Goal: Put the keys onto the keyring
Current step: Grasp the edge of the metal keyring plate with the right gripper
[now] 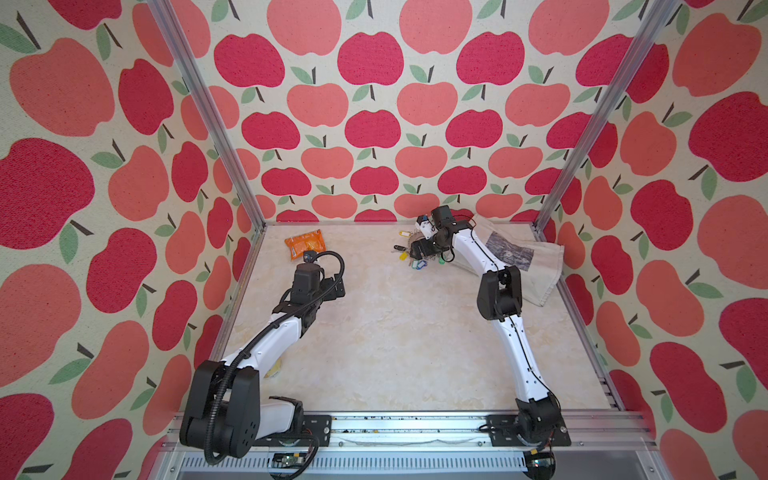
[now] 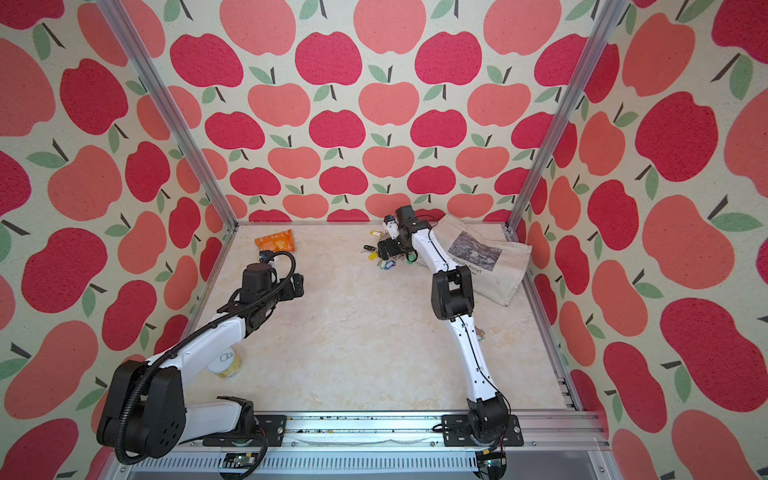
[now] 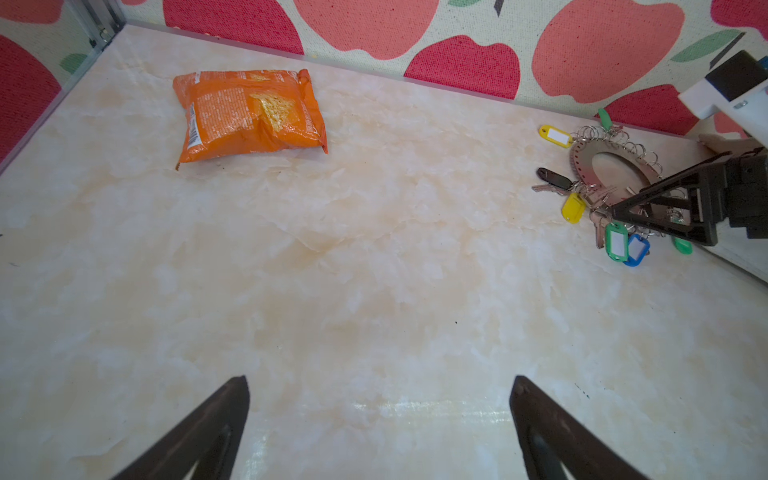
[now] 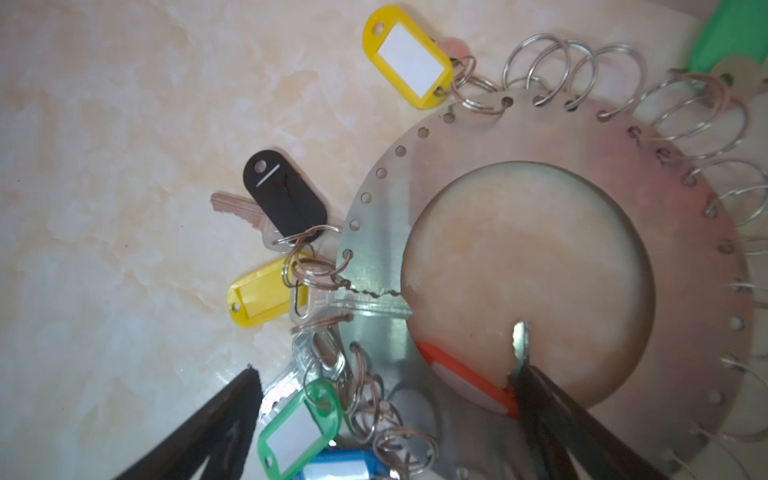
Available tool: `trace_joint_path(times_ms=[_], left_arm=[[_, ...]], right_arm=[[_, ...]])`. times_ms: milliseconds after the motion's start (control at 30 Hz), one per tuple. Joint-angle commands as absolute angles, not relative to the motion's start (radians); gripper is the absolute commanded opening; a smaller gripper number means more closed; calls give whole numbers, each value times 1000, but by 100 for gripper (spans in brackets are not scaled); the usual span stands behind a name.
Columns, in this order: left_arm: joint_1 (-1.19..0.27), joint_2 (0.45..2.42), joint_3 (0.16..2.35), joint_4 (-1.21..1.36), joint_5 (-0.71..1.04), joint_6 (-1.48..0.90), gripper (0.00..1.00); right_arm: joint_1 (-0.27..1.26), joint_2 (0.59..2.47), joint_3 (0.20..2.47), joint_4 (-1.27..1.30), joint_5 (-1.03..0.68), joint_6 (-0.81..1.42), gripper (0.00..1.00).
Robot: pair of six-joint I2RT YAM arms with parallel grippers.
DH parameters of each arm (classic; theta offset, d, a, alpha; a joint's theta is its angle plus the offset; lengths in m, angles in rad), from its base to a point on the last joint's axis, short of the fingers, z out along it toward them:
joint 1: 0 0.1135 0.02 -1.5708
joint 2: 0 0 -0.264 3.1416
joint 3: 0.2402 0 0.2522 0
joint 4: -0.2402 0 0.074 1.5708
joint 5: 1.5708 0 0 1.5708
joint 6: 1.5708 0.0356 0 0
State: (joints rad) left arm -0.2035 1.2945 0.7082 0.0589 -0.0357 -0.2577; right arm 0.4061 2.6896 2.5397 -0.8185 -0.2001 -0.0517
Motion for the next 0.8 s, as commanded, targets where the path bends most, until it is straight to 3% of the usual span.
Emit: trace_joint_path(times_ms=[0, 367, 767], left_arm=[[-201, 1267, 698, 29, -37, -276, 99], [-203, 1266, 717, -6, -22, -299, 99], [-219, 1207, 705, -48, -3, -342, 99]], right_arm=[[396, 2733, 2568, -906, -214, -71, 99], [473, 2688, 2464, -1119, -150, -142, 99], [640, 2399, 1907, -935, -173, 12, 99]])
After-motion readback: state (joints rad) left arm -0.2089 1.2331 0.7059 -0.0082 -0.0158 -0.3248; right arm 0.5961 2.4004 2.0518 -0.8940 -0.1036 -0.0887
